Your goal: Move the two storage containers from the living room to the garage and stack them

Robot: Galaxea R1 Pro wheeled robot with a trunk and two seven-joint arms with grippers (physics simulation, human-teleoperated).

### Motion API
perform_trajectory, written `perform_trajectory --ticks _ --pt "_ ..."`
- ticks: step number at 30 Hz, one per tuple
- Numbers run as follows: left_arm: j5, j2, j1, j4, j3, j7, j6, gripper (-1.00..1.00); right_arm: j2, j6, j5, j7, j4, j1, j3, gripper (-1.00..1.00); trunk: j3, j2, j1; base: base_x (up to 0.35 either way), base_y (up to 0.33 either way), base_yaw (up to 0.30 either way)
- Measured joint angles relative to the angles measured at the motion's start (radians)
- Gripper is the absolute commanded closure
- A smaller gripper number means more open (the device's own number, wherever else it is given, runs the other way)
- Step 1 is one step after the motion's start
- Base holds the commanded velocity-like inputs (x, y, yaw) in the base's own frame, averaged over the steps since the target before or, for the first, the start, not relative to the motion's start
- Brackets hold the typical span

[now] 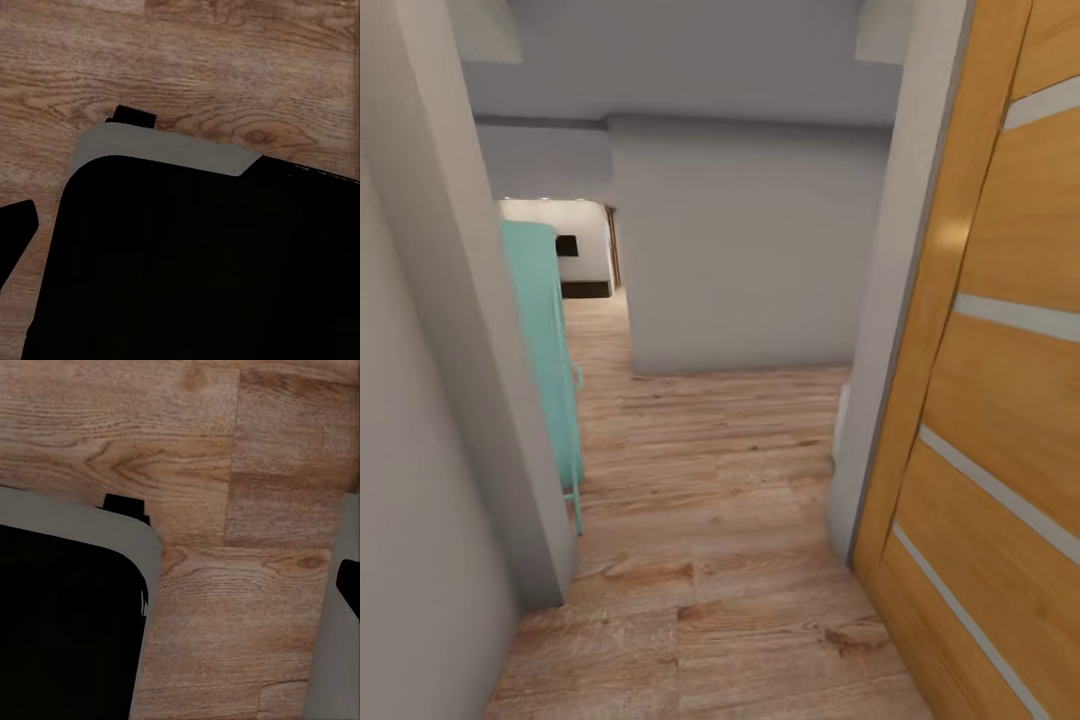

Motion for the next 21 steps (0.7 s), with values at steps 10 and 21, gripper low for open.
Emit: perform_trajectory --ticks 10,21 --pt "0.000 0.002 0.000 0.005 -0.001 -0.001 0.000 -1.00 -0.003 0.006 0.004 0.005 0.000 0.000 0.005 -1.00 0.000 0.000 0.000 0.327 0.000 0.000" --pt "0.000 0.000 0.000 0.004 -0.001 -0.001 0.001 -1.00 -0.003 0.009 0.003 0.005 0.000 0.000 0.007 -1.00 0.000 0.000 0.000 0.327 0.000 0.000"
